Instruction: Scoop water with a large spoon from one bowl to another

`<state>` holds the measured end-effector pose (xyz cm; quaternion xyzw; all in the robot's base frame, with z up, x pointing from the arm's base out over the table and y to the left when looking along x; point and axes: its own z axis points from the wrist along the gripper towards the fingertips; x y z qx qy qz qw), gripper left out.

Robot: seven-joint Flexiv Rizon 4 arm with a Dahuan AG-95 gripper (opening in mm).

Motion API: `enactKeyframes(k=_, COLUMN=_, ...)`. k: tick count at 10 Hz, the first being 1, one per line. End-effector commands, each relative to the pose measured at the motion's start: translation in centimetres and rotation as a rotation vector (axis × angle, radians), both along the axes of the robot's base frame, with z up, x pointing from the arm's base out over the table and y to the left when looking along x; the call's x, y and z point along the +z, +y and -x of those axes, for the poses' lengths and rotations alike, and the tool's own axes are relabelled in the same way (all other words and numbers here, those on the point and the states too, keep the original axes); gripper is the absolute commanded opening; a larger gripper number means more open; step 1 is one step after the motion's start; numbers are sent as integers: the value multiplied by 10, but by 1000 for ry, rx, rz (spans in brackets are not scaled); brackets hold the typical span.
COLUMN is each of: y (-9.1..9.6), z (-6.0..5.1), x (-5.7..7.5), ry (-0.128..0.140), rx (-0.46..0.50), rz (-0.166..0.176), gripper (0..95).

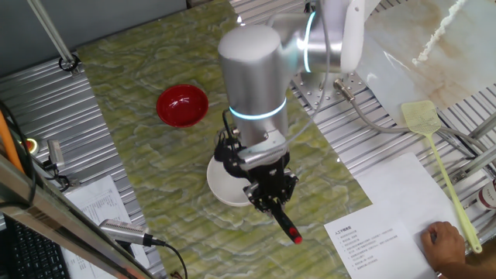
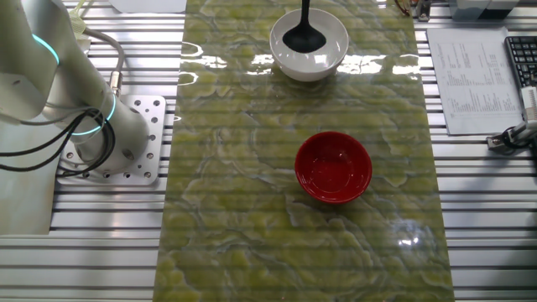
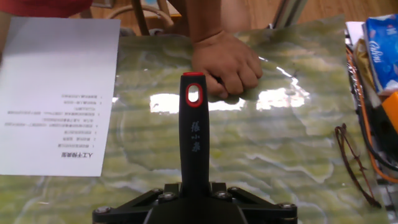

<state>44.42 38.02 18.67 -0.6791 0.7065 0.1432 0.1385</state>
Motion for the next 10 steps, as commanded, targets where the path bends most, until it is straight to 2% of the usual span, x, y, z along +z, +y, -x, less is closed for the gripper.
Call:
enactKeyframes(k=1, y=1, z=3, x=0, ry=0, rx=14, rz=3, gripper=0)
enactKeyframes(k=3, y=-1, z=5, x=-4, ry=-3, rx=24, rz=-7, gripper=0)
enactKeyframes(k=5, y=-3, z=5, x=-11, ry=-7, rx=34, rz=-37, gripper=0)
enactKeyframes(k=7, y=-5, z=5, x=-17, ry=-12, rx=38, rz=-34, gripper=0)
enactKeyframes(k=10, y=-8, z=7, x=-22, ry=-24, rx=48, rz=-47, gripper=0)
